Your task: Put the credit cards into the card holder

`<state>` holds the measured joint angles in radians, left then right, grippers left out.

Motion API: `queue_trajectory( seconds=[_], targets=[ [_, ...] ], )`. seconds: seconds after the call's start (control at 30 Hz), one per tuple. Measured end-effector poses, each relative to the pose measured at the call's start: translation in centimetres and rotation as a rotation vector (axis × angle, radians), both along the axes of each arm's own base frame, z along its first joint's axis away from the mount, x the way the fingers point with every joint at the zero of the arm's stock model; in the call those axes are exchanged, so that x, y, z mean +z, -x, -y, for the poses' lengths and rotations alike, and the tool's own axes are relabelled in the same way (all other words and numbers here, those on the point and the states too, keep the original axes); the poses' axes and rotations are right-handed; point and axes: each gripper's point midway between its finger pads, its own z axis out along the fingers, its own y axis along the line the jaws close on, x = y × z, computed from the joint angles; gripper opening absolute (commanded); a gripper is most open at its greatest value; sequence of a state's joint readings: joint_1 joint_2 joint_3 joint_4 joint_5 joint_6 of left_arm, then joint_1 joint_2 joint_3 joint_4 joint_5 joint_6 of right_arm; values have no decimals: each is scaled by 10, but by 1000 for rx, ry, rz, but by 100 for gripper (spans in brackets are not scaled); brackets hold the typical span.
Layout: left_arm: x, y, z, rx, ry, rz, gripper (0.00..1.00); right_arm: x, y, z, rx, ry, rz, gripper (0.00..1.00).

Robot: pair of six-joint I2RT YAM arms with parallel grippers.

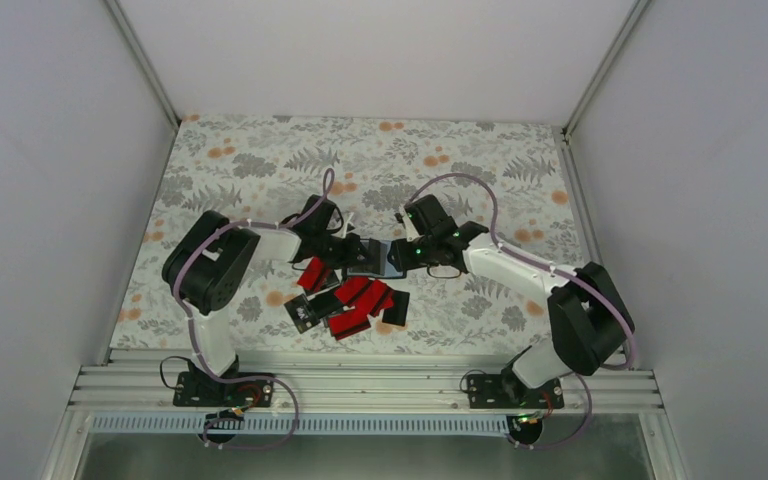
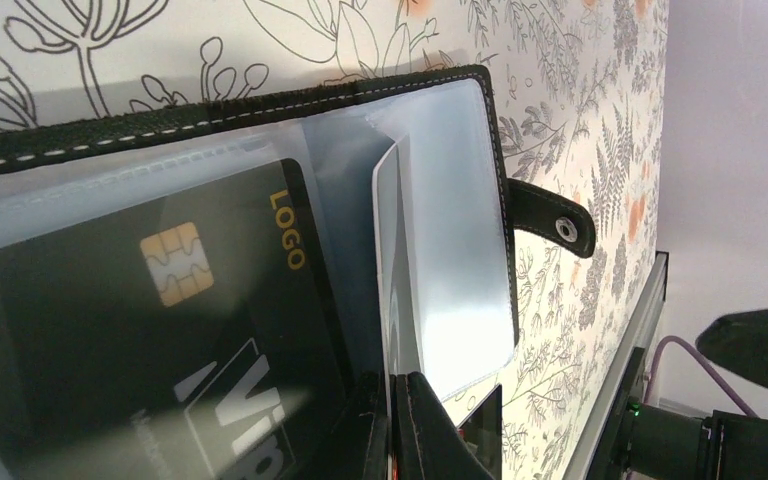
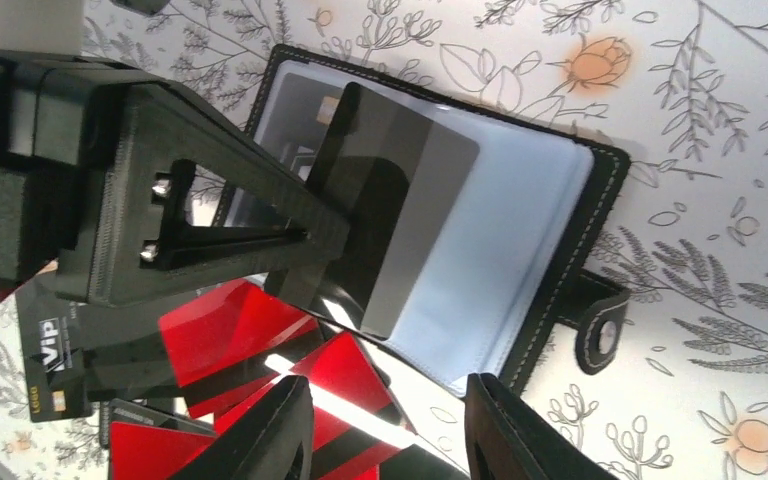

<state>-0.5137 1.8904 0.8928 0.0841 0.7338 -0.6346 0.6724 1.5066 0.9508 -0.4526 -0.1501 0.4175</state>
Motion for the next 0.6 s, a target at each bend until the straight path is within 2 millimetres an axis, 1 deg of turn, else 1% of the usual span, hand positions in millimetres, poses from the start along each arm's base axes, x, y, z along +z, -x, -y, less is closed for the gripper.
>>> queue_trajectory(
  seconds=[0.03,0.13,0.23,0.33,0.47,0.53,0.6],
  targets=[
    [0,0,0,-1,-2,0,3,1,1,-2,6,-9,-5,39],
    [1,0,0,0,-7,1,3,1,2,-3,10,-16,-14,35],
    [1,1,0,0,-9,1,3,-6,2,-3,3,-3,-28,30],
    [1,1,0,1,-10,2,3,-24,-1,-2,-8,33,-48,25],
    [1,1,0,1,-11,2,3,-57,-5,3,-19,101,-86,21],
    [1,1,0,1,-11,2,3,-73,-4,8,-28,143,-102,19],
    [1,1,0,1,-11,3,2,-72,-7,10,-37,151,-85,17]
  ],
)
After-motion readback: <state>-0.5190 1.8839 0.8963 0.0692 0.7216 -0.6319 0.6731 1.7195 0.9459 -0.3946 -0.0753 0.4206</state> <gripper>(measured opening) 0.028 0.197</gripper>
